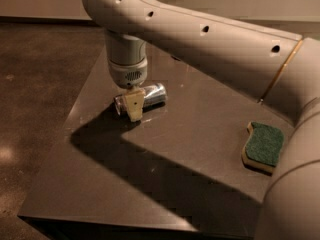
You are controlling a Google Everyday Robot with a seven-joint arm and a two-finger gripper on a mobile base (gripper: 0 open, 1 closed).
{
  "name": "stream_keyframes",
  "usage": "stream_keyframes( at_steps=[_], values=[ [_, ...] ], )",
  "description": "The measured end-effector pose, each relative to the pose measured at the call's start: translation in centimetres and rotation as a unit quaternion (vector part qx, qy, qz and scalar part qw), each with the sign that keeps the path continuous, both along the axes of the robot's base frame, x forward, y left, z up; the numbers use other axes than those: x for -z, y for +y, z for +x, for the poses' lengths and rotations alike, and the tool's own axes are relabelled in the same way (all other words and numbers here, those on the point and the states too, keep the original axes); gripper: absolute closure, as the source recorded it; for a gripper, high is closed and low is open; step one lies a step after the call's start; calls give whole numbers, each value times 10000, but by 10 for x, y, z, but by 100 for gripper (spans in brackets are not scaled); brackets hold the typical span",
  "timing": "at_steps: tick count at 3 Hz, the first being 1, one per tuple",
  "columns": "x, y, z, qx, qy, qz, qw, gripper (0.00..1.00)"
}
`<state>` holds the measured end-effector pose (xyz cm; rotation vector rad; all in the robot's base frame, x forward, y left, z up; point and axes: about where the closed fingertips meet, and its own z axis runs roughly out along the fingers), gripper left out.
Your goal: Place redbull can upright
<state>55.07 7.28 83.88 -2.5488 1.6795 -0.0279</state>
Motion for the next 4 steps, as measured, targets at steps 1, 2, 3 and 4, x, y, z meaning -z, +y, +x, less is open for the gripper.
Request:
stream_keyframes(
  at_steps=[1, 2, 3, 4],
  values=[
    [-1, 2, 0, 46, 6, 16, 10000, 64],
    [-22, -11, 9, 323, 87, 421, 9986, 96],
    [-40, -21, 21, 584, 343, 1019, 9925, 100],
    [-60, -34, 38, 896, 590, 1849, 9769, 100]
  ],
)
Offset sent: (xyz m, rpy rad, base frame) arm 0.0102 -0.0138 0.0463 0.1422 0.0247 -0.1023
